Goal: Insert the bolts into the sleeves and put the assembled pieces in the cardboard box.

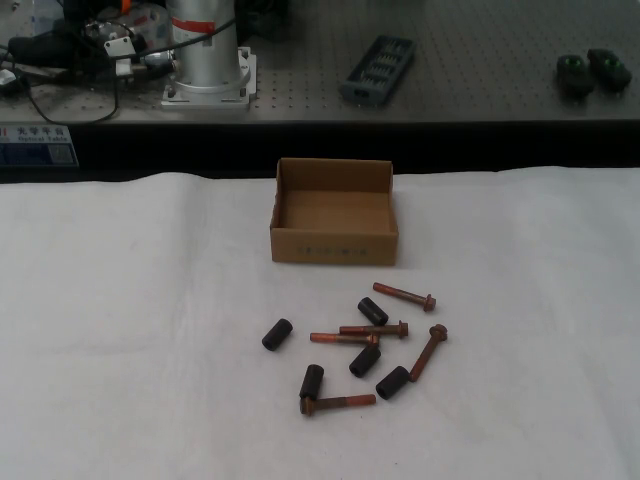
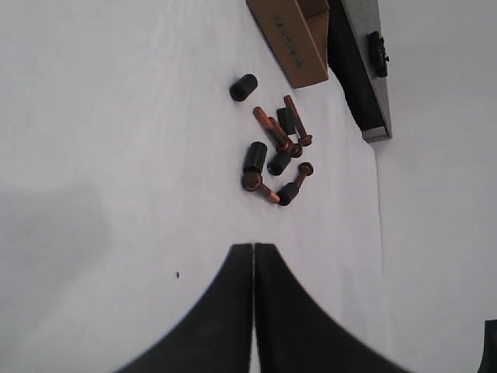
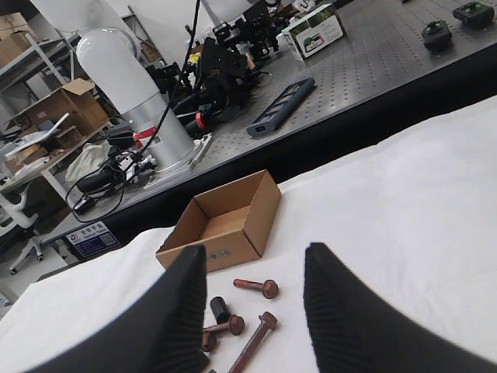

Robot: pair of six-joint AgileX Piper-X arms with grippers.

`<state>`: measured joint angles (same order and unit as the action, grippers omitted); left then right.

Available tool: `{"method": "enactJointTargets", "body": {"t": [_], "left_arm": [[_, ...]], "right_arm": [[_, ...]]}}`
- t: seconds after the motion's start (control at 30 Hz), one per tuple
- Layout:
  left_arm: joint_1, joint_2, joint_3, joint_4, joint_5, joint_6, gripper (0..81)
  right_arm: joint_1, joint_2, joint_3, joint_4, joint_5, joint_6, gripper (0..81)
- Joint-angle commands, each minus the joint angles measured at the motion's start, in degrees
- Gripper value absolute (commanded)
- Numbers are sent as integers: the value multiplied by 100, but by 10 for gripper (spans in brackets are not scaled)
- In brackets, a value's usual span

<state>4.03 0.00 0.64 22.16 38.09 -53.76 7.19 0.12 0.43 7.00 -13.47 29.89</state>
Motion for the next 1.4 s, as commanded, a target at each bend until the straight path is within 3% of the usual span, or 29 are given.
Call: {"method": "enactJointTargets", "body": {"t": [0.0, 0.47, 0.57, 0.7, 0.83, 1.13, 1.37], "left_arm": [[16, 0, -64, -90, -59, -3, 6], [16, 0, -64, 59, -56, 27, 6], [16, 0, -64, 59, -56, 27, 6], [16, 0, -64, 59, -56, 27, 6], [16, 0, -64, 59, -56, 27, 6], [16, 0, -64, 44, -418, 27, 6], [16, 0, -64, 44, -485, 27, 6]], "right_arm": [[-42, -12, -43, -12, -44, 8, 319], [-42, -12, -43, 34, -44, 159, 314], [-42, -12, -43, 34, -44, 1146, 239], [-42, -12, -43, 20, -455, 1293, 77], [-42, 59, -76, 37, -855, 1293, 62], [83, 2514, -1148, 37, -1286, 1103, 62], [1020, 5323, -2479, 37, -1263, 992, 62]]}}
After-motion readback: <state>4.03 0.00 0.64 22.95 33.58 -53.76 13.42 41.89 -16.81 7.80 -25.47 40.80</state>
